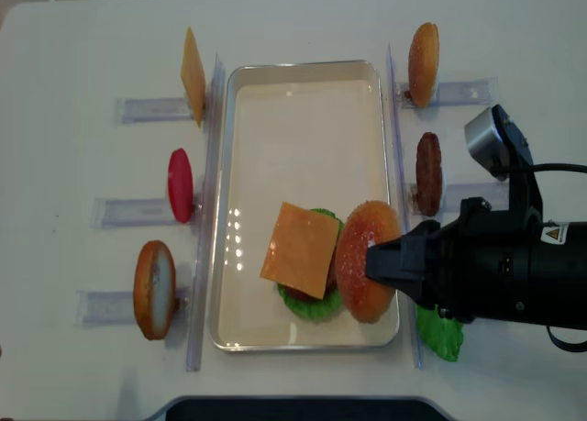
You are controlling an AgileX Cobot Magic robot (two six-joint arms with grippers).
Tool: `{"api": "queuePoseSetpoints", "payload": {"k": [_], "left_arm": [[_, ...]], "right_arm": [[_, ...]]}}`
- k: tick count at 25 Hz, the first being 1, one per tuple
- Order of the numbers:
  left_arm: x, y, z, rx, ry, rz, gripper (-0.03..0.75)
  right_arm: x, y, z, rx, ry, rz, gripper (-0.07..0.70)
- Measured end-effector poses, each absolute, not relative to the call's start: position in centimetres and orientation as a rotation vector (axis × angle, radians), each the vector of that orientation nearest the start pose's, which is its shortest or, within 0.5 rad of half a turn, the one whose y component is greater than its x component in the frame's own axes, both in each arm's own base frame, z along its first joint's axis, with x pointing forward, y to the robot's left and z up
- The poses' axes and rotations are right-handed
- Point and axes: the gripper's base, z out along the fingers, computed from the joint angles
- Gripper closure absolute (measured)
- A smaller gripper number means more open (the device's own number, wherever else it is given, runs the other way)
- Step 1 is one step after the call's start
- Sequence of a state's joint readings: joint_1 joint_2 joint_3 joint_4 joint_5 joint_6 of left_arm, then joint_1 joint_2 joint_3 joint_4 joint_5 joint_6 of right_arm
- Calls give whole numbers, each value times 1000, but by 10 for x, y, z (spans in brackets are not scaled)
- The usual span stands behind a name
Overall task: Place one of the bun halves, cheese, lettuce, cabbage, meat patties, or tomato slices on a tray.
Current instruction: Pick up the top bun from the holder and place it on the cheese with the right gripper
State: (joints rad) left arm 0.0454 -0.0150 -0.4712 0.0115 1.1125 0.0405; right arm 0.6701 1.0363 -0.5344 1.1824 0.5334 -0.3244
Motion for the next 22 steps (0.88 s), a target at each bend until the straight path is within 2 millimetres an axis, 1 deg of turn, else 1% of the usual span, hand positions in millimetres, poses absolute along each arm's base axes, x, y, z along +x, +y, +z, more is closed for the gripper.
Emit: {"api": "queuePoseSetpoints", "payload": {"k": [3,8,10,16,19,22], "left_arm": [[-6,1,265,-3,2111,67,716],[-6,1,265,-3,2111,67,716],[-6,1,265,-3,2111,67,716],[-6,1,265,-3,2111,67,716],[-6,1,265,-3,2111,67,716],[-6,1,265,-3,2111,67,716]], "right_arm": [[132,163,252,-156,2430,1338,416],[143,184,234,-233,2408,1491,416],[148,190,225,-260,2414,1516,416],[159,198,196,-267,2510,1463,416],[167,200,192,-260,2517,1457,416],[175,204,198,-283,2476,1476,416]]}}
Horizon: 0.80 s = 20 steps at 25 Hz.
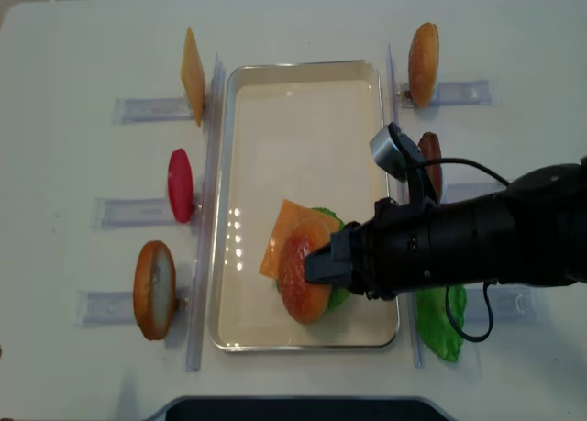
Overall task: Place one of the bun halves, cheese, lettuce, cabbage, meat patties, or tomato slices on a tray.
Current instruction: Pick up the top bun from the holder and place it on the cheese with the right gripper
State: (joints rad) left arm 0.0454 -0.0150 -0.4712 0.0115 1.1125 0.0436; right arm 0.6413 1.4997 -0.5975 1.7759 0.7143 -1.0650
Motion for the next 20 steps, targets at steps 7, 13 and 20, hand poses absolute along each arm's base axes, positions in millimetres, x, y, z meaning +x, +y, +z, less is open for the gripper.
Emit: {"api": "queuePoseSetpoints", "payload": {"k": [7,13,20], "left_arm": [[-6,1,265,-3,2111,67,716],[-6,1,265,-3,2111,67,716],[-6,1,265,-3,2111,67,716]], "right_arm": [[185,211,208,-312,2425,1575,416],[195,219,200,-308,2444,1607,416],[208,223,190,-309,2456,1627,416]]}}
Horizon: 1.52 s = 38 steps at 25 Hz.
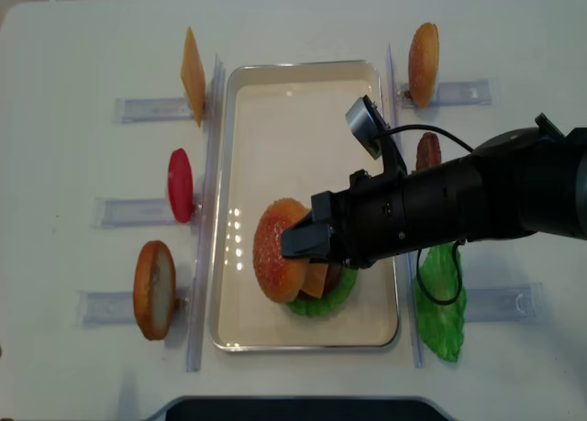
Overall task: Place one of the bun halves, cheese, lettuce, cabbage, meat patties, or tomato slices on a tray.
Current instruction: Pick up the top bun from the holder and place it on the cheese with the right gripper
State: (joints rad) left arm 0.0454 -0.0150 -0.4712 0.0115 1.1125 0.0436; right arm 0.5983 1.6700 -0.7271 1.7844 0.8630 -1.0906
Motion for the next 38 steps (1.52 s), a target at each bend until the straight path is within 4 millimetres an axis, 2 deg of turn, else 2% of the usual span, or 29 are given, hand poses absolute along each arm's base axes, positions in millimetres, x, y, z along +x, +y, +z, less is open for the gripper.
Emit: {"api": "queuePoseSetpoints", "payload": {"k": [8,19,26,38], "left_arm": [[-6,1,265,-3,2111,67,716],[-6,1,265,-3,2111,67,716],[-6,1,265,-3,2111,67,716],[-6,1,265,-3,2111,67,716]], "right_arm": [[217,215,188,-263,2447,1608,419],[220,211,190,-251,2429,1647,419],[221,213,175,-237,2474,1712,419],[224,211,174,-223,2473,1703,419]]}}
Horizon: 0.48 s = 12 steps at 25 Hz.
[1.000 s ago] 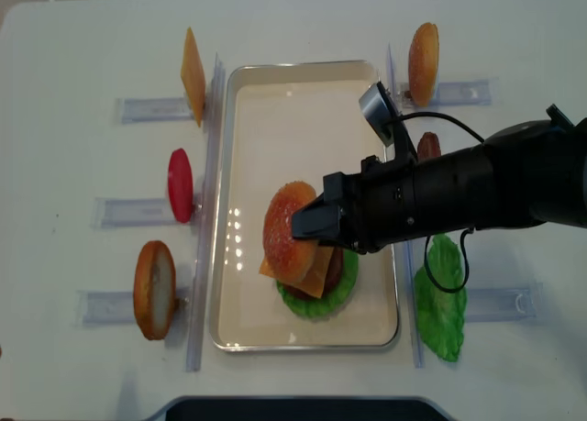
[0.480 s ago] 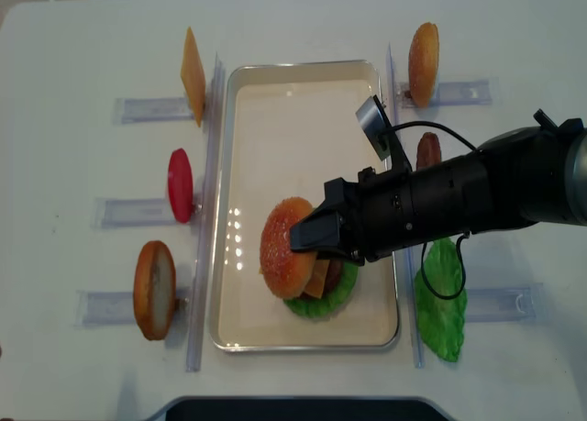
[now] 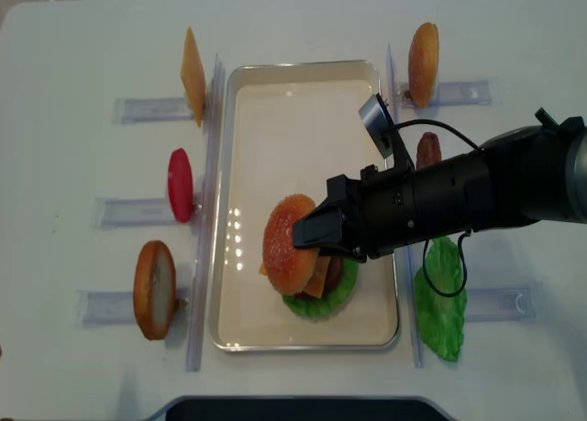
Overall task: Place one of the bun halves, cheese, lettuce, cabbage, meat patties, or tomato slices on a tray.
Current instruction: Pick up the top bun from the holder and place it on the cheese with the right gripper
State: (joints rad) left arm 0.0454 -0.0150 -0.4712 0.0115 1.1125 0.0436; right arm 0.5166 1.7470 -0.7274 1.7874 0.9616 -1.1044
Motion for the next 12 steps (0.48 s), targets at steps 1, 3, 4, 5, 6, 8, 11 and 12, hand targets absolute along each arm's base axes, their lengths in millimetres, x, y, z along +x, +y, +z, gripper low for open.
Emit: {"api": "queuePoseSetpoints", "payload": {"k": [1,3,4,5,6,8,11,12], "left_arm": [[-6,1,265,-3,2111,67,716],[-6,1,265,-3,2111,67,716],[-6,1,265,-3,2111,67,716],[-6,1,265,-3,2111,67,716],[-6,1,265,-3,2111,67,716],[-6,1,265,-3,2111,67,716],[-6,1,265,-3,2111,67,716],[-6,1,265,-3,2111,67,716]], "right_arm": [[224,211,174,-222,2473,1701,419],[224,211,174,-221,2474,1699,419],[224,211,173,-220,2475,1695,412],[224,211,173,-217,2477,1688,401],[224,210,173,-215,2480,1680,387],[225,210,172,-209,2484,1667,353],[225,209,171,-212,2495,1652,306],[226,208,171,-210,2501,1649,294]]}}
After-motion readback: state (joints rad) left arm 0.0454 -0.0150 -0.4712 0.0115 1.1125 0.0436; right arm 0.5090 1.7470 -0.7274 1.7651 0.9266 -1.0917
